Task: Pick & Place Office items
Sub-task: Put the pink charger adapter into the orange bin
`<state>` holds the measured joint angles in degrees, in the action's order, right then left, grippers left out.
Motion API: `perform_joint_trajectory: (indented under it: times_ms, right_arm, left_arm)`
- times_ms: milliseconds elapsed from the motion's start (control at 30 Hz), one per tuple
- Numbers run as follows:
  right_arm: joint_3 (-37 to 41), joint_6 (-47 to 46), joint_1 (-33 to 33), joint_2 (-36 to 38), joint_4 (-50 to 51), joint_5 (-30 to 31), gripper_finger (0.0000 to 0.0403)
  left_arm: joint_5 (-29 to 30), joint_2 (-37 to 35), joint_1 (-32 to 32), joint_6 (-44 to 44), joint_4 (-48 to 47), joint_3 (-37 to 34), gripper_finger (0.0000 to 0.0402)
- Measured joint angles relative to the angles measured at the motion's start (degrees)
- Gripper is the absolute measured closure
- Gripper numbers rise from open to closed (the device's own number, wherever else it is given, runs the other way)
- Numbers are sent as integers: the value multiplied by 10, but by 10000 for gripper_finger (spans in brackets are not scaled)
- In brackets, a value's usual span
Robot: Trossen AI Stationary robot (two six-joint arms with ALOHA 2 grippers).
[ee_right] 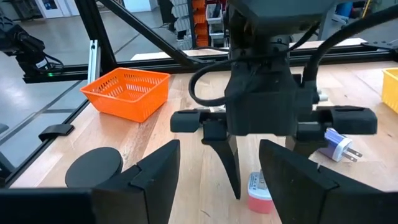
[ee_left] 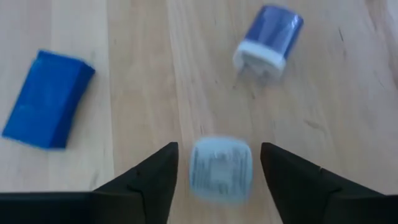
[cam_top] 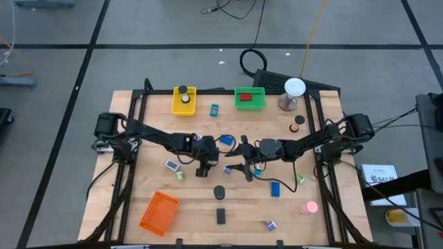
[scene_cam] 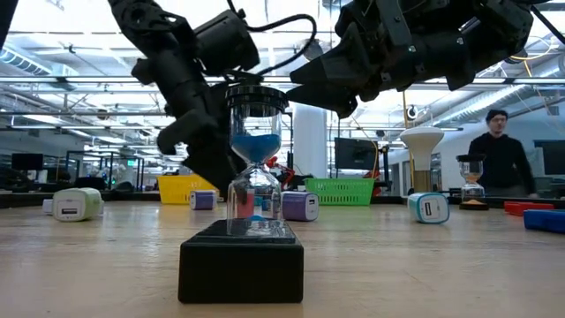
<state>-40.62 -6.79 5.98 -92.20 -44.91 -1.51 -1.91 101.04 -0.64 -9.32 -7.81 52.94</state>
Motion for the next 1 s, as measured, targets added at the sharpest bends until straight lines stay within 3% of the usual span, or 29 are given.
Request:
perform_joint_trajectory:
  times_ms: [267, 533, 667, 867, 933, 1000]
  right_arm:
    - [0, 6, 0, 0, 2, 0, 193]
    - [0, 18, 0, 0, 12, 0, 200]
    - [0, 31, 0, 0, 24, 1, 245]
    - [0, 41, -7, 9, 58, 1, 375]
    - [0, 41, -8, 9, 67, 2, 394]
    - [0, 40, -8, 8, 73, 2, 389]
  left_arm:
    - [-1, 2, 0, 6, -1, 0, 253]
    - [-1, 1, 0, 3, -1, 0, 254]
    - [-1, -20, 0, 4, -24, 0, 264]
    - [0, -117, -14, 33, -120, 0, 264]
    - [-1, -159, -32, 67, -173, 0, 264]
    - [0, -202, -58, 117, -222, 0, 264]
